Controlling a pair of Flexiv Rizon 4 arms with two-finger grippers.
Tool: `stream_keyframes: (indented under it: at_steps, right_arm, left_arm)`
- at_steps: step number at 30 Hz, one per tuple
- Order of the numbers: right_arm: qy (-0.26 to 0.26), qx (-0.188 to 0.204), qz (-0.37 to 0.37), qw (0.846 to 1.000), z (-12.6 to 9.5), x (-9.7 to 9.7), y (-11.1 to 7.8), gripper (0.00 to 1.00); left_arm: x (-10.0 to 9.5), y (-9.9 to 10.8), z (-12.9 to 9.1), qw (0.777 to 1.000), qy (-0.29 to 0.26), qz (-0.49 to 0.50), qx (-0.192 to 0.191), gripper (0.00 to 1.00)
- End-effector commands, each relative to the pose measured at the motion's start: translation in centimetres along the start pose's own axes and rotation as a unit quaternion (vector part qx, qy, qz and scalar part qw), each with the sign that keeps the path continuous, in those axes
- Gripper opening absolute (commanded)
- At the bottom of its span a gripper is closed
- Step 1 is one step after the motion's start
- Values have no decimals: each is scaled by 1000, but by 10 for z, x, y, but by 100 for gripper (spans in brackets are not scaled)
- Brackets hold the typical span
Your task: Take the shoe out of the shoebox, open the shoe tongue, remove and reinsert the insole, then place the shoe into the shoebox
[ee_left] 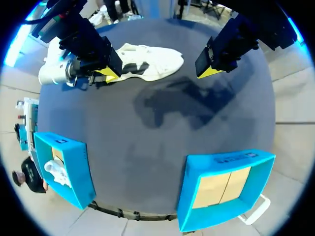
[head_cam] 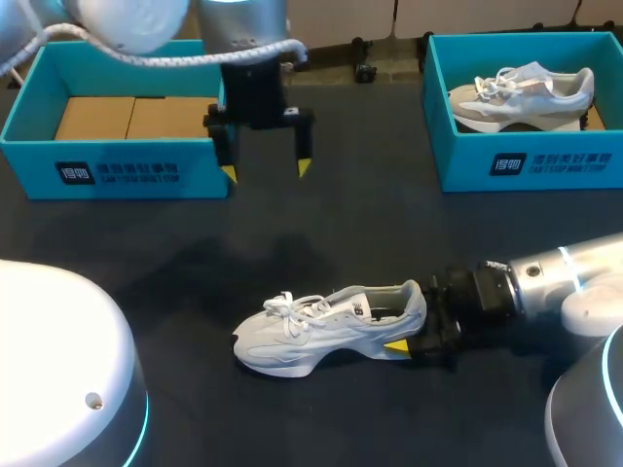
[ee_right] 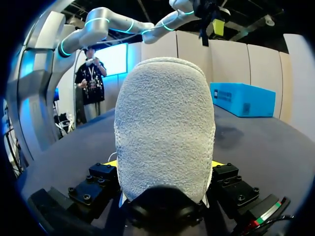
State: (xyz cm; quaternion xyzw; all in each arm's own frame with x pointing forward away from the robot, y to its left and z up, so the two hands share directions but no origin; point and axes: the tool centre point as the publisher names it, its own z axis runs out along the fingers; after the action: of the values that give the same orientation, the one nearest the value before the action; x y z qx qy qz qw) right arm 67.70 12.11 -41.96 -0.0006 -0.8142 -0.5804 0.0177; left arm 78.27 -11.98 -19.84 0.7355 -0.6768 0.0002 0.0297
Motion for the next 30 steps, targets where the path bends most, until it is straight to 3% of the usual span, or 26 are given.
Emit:
stream_keyframes:
  at_steps: [1, 13, 22, 30]
  right_arm:
    - [0, 1, 0, 1000, 1, 1, 0, 0]
    - [0, 1, 0, 1000, 1, 1, 0, 0]
    - [0, 1, 0, 1000, 1, 1, 0, 0]
    - [0, 1, 0, 1000, 1, 1, 0, 0]
  left_arm:
    - [12, -3, 0, 1000, -12, -3, -1, 100]
    - [12, -3, 0, 1000, -12, -3, -1, 100]
    - [42, 56, 29, 999, -21, 33, -7, 100]
    - [64, 90, 44, 997, -33, 57, -29, 100]
